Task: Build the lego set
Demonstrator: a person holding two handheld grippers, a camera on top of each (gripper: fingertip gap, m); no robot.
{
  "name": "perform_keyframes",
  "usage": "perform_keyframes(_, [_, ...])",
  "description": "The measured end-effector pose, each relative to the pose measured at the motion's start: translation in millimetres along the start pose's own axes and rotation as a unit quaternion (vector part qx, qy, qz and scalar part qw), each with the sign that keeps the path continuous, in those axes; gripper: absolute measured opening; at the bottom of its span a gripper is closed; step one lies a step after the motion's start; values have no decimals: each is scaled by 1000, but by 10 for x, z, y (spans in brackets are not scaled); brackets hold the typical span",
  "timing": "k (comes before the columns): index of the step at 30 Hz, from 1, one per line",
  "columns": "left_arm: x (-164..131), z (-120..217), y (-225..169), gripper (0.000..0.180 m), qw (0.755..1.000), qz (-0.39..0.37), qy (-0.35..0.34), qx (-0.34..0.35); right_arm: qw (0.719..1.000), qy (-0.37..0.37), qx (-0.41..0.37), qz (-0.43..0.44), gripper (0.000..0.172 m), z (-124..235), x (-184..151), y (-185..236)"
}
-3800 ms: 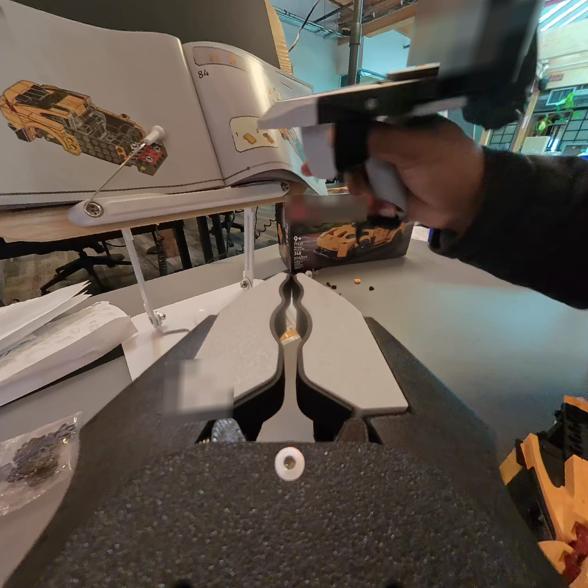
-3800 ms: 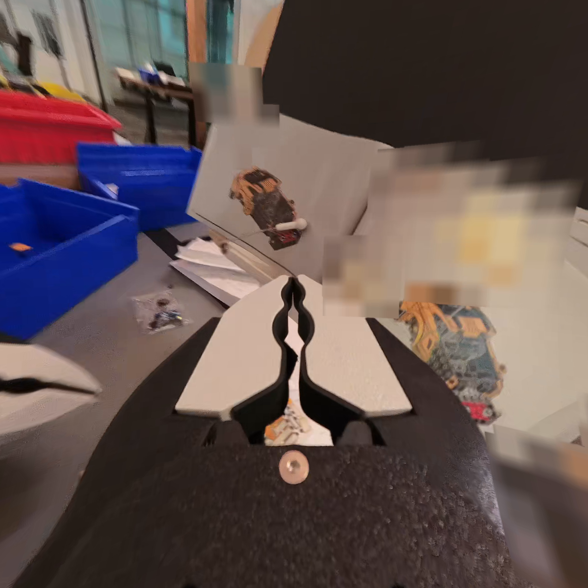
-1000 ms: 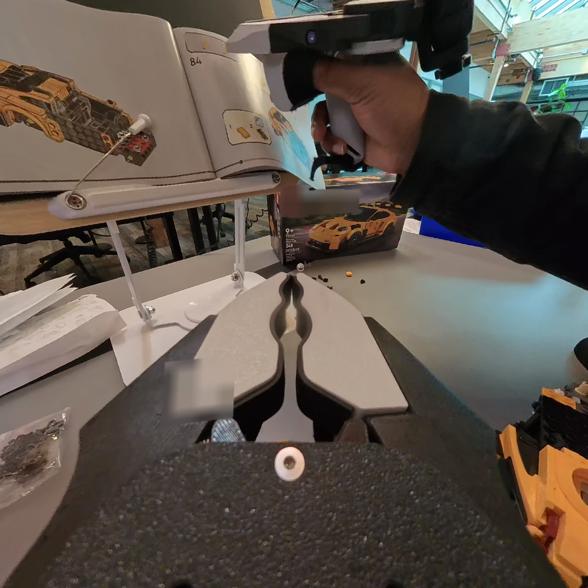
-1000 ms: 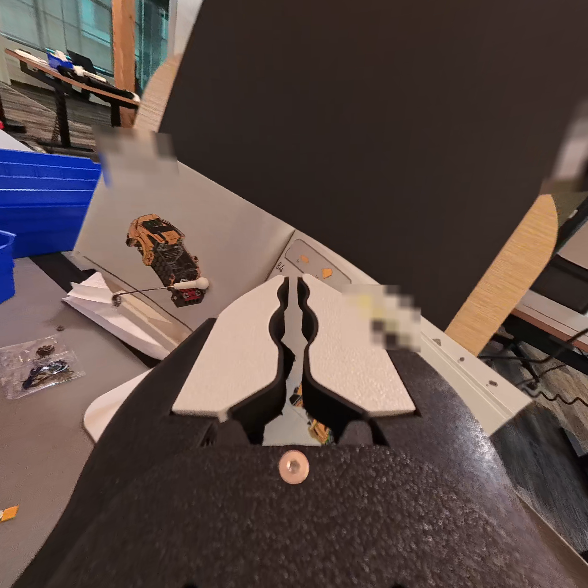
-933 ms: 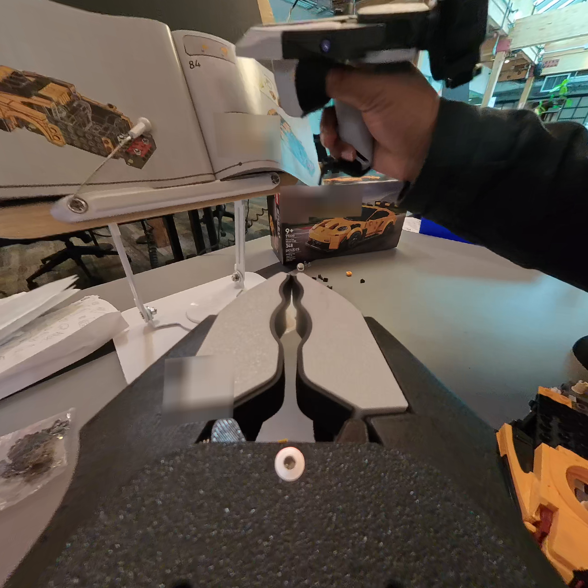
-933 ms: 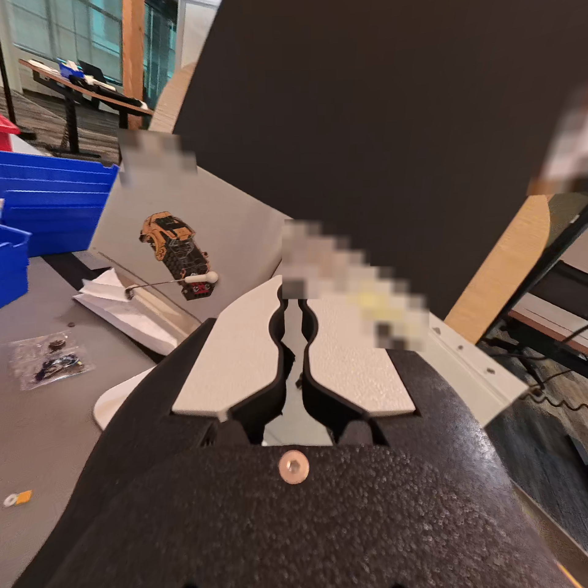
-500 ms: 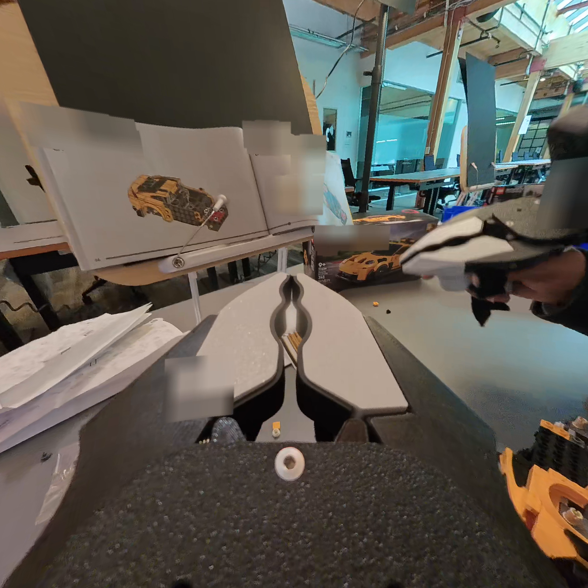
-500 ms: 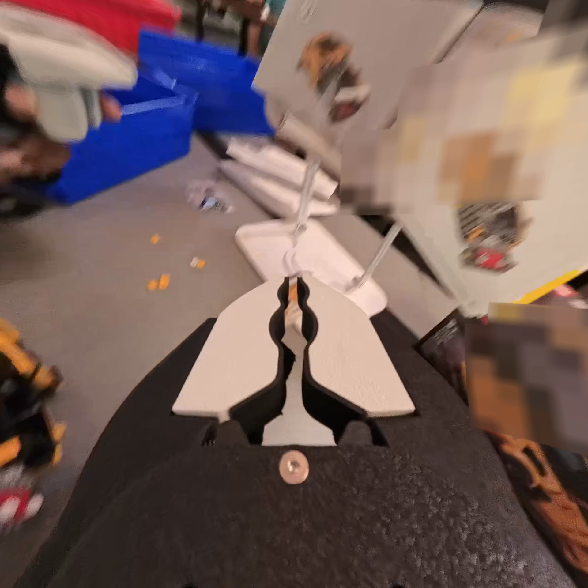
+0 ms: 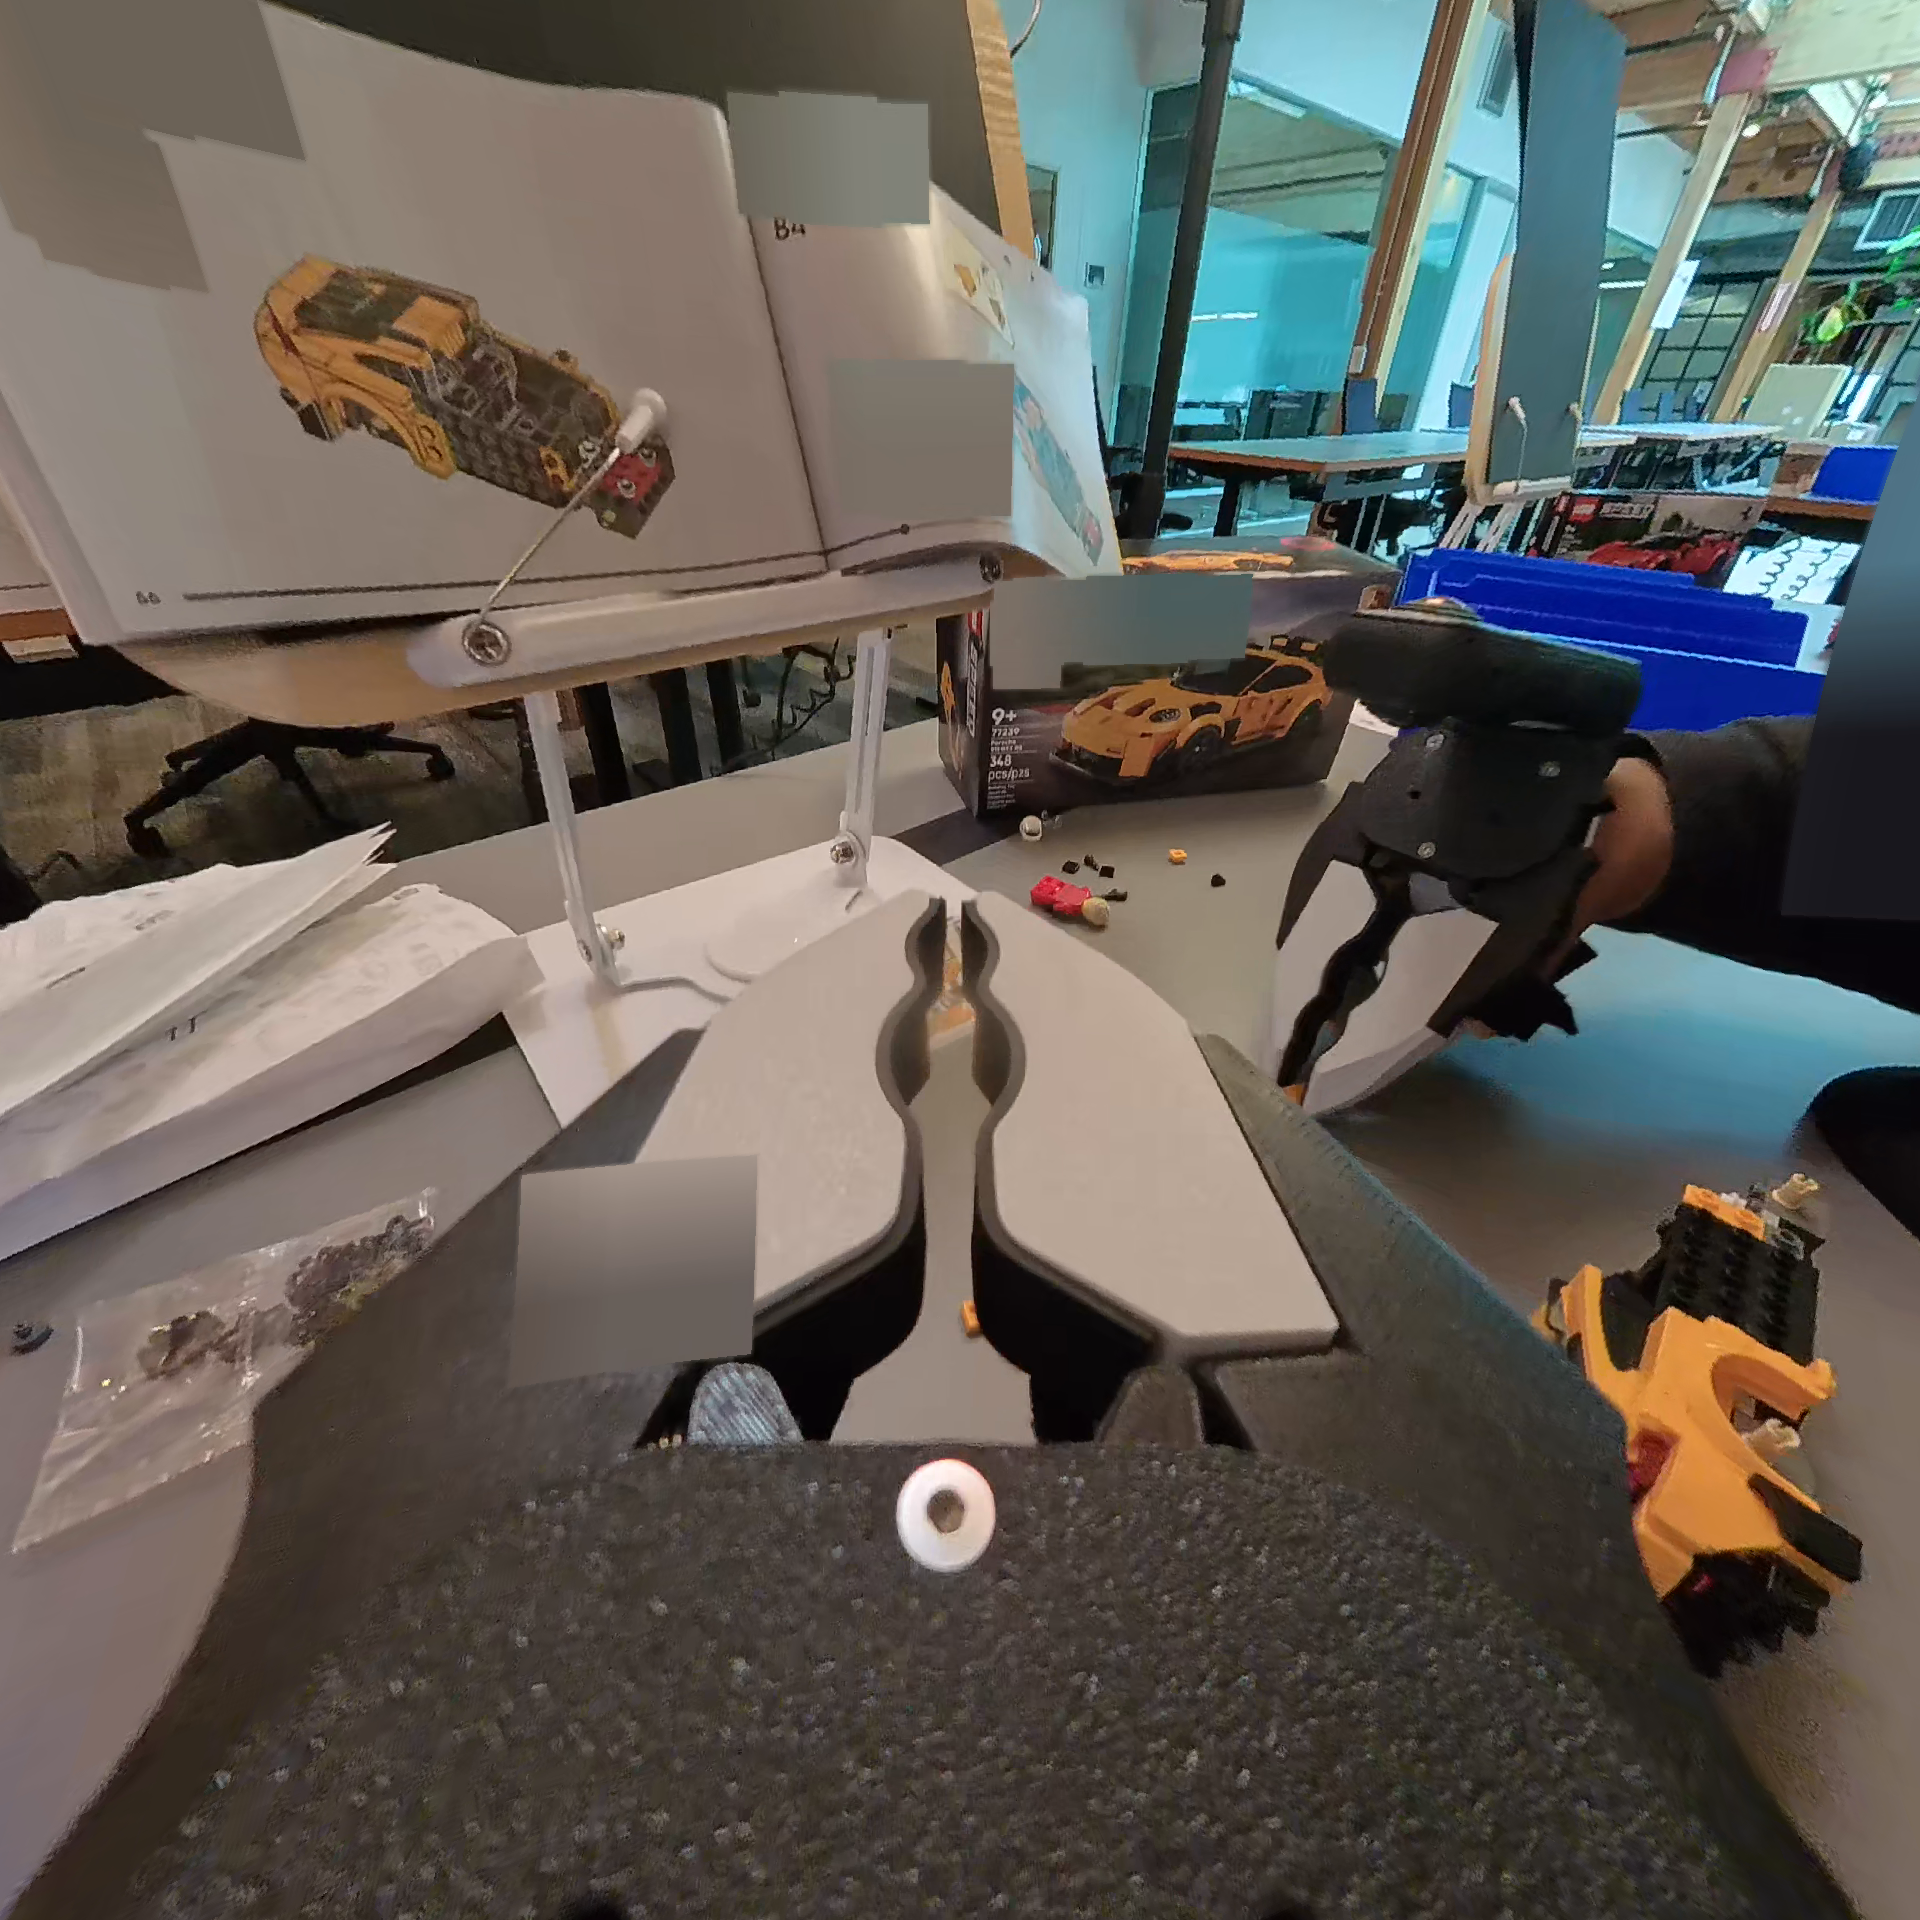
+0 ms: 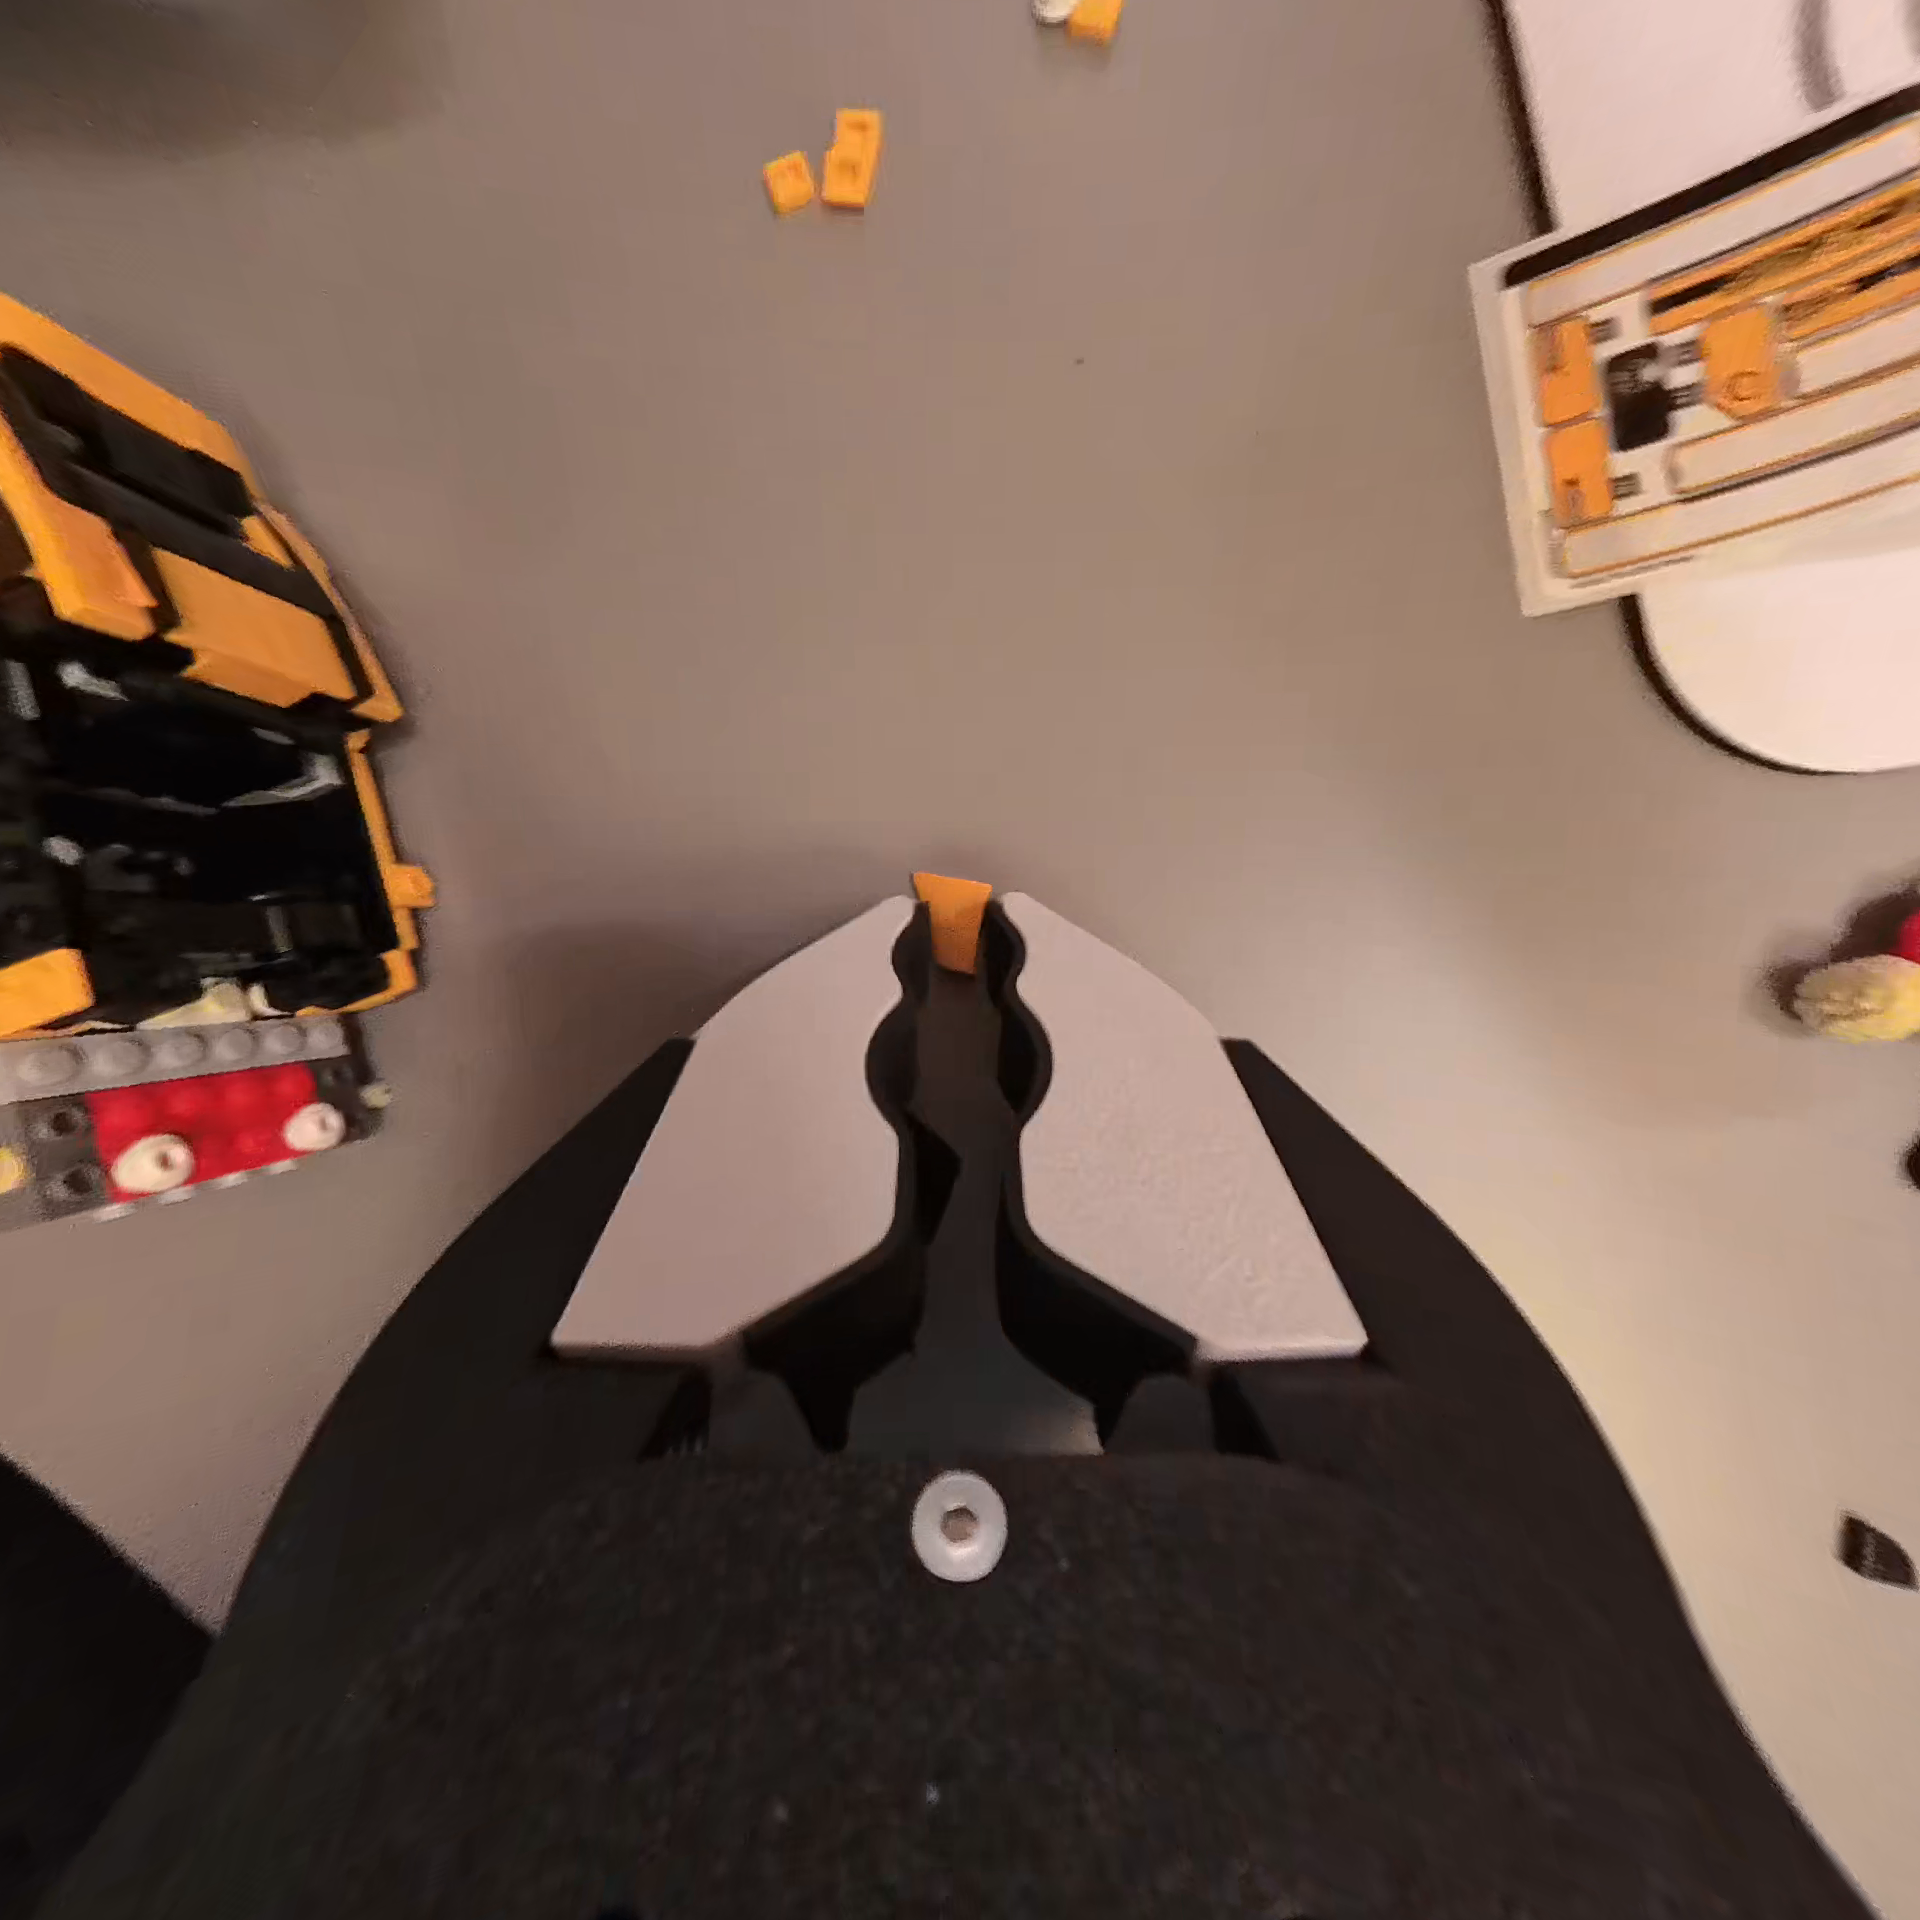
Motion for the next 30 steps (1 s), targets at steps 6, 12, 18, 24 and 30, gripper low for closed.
perform_keyframes(6, [1, 34, 27, 3, 1000, -18, 22, 8, 1000, 6, 12, 24, 4, 304, -73, 335])
perform_keyframes(12, [23, 55, 30, 4, 1000, -16, 22, 8, 999, 38, 6, 8, 6, 333, -292, 568])
perform_keyframes(18, [69, 173, 27, 4, 999, -19, 7, 26, 1000, 16, -7, -11, 13, 392, -321, 550])
perform_keyframes(24, [48, 194, 14, 4, 1000, -8, 2, 20, 999, -24, -31, -35, 15, 585, -385, 555])
perform_keyframes(30, [0, 141, -32, 4, 1000, -9, 11, 7, 998, -21, -50, 4, 15, 437, -392, 670])
Point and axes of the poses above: each gripper's, where its closed fingertips meet, z back along the fingers, x out of its top, y = z × x across the jaws, the point moved 7 cm from there along z, back along the fingers, and after that the axes turned 13 degrees about -x, right-handed, at the moved point
